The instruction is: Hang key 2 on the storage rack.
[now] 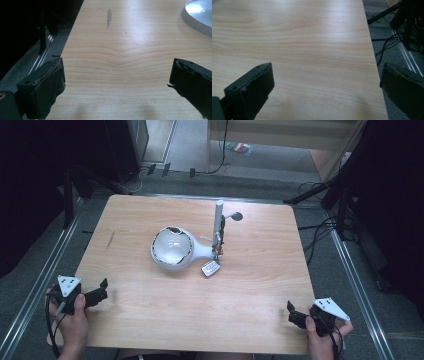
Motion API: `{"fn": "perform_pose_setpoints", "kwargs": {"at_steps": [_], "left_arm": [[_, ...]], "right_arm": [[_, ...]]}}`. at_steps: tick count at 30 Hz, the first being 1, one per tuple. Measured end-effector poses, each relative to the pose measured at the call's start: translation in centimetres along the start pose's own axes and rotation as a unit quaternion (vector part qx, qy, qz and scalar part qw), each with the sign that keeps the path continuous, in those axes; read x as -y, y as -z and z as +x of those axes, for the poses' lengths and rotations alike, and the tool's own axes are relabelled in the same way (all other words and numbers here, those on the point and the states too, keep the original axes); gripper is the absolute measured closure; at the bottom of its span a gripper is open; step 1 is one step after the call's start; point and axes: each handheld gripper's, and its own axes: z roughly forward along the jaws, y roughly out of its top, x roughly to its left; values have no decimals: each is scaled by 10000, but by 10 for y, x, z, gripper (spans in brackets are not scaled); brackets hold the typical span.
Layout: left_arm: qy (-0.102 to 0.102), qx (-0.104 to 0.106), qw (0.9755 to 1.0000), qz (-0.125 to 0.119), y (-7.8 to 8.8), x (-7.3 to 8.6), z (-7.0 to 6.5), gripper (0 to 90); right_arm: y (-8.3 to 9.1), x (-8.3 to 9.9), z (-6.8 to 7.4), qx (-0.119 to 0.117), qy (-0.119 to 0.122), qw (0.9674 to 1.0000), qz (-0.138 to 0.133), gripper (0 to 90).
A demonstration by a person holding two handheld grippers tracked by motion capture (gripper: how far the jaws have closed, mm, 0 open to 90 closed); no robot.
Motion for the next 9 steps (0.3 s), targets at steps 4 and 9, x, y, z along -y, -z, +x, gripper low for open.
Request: {"fn": "perform_pose_setpoints", "kwargs": {"at_steps": [4, 9], "left_arm": [[-5, 13, 10000, 11, 0, 0, 0, 3], [-5, 9, 10000, 68, -2, -1, 0, 3]], "right_arm": [[-1, 0, 3, 62, 108, 9999, 46, 0], [-1, 0, 4, 175, 93, 9998, 69, 0]]}}
